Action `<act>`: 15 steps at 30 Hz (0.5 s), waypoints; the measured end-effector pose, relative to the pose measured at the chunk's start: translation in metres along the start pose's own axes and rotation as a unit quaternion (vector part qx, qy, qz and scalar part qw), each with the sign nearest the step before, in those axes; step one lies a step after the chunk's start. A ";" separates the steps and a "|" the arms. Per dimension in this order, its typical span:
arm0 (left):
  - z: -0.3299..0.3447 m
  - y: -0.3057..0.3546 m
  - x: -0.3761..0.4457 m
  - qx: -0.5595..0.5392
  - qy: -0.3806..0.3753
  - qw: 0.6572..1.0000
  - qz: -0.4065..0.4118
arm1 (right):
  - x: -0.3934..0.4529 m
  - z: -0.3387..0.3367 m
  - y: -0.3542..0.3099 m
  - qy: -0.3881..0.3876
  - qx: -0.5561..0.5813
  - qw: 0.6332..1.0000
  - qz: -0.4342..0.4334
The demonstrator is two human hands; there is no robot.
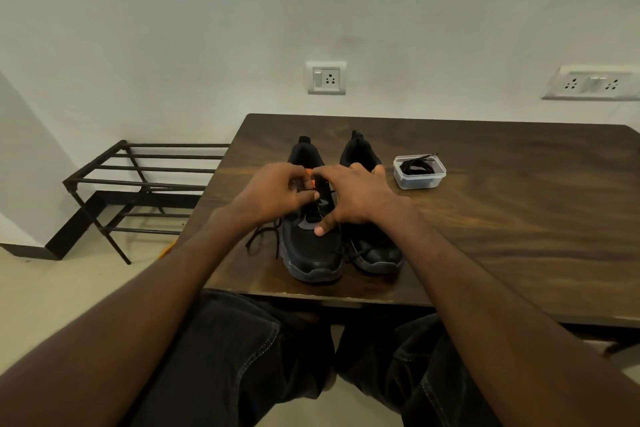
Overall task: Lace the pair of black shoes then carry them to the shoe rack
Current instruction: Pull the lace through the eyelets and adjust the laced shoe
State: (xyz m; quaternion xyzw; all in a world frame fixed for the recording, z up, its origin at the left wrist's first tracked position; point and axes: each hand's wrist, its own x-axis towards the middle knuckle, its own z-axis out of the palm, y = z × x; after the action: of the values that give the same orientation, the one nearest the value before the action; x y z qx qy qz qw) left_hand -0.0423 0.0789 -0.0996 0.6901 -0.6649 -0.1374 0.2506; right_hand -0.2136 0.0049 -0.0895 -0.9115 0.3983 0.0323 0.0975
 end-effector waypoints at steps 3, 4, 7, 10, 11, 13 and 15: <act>0.006 0.007 0.006 0.103 0.010 0.994 0.026 | -0.001 -0.001 0.000 0.002 0.004 1.000 0.007; 0.007 0.007 0.008 0.119 0.014 0.993 0.016 | -0.002 -0.001 0.000 0.002 0.009 1.000 0.008; 0.009 0.007 0.009 0.095 0.025 0.995 -0.008 | -0.005 0.000 0.001 0.002 0.023 1.000 0.011; -0.002 0.005 0.005 -0.084 0.043 0.995 -0.043 | -0.006 0.000 0.002 -0.008 0.038 0.999 0.019; -0.006 0.003 0.003 -0.157 0.050 0.985 -0.059 | -0.006 -0.001 0.003 -0.009 0.041 0.999 0.023; -0.010 -0.003 0.001 -0.243 0.051 0.965 -0.089 | -0.006 -0.002 0.004 -0.009 0.045 0.999 0.028; -0.007 -0.005 -0.001 -0.252 0.042 0.962 -0.100 | -0.006 -0.001 0.004 -0.003 0.045 0.999 0.028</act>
State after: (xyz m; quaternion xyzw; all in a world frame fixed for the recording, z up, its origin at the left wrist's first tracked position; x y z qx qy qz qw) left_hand -0.0339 0.0808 -0.0963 0.6723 -0.5257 -0.2960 0.4289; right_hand -0.2201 0.0063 -0.0878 -0.8944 0.4247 0.0199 0.1388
